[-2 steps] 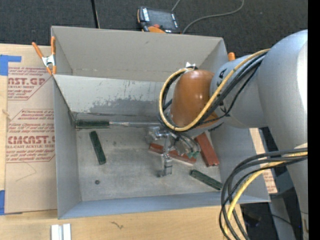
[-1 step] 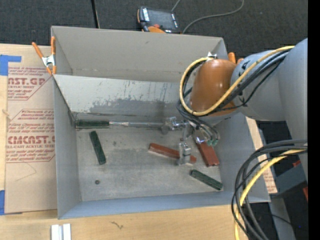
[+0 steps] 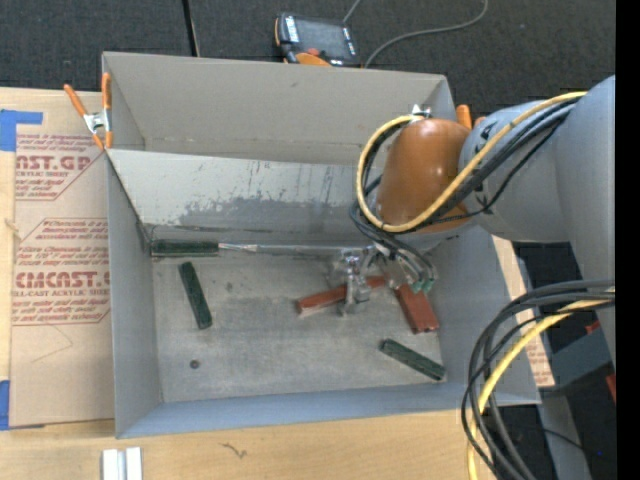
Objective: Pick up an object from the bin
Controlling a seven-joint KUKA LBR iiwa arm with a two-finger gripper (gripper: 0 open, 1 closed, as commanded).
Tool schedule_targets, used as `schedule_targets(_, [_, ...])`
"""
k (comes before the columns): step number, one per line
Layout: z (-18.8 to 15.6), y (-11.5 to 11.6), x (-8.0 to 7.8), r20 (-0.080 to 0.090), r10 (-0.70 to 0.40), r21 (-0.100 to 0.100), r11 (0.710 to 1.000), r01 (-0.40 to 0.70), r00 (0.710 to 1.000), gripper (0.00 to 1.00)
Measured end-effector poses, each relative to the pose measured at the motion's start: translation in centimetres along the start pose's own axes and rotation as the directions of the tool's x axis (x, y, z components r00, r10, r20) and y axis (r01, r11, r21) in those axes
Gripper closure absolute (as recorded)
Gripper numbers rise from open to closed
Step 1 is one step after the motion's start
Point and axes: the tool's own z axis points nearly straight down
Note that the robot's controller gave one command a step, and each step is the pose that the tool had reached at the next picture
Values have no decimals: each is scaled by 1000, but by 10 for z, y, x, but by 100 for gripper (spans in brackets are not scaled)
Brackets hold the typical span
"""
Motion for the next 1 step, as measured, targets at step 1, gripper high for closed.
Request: schedule_targets(1, [-148,-10,-3,9,-111,4,994,111,994,100])
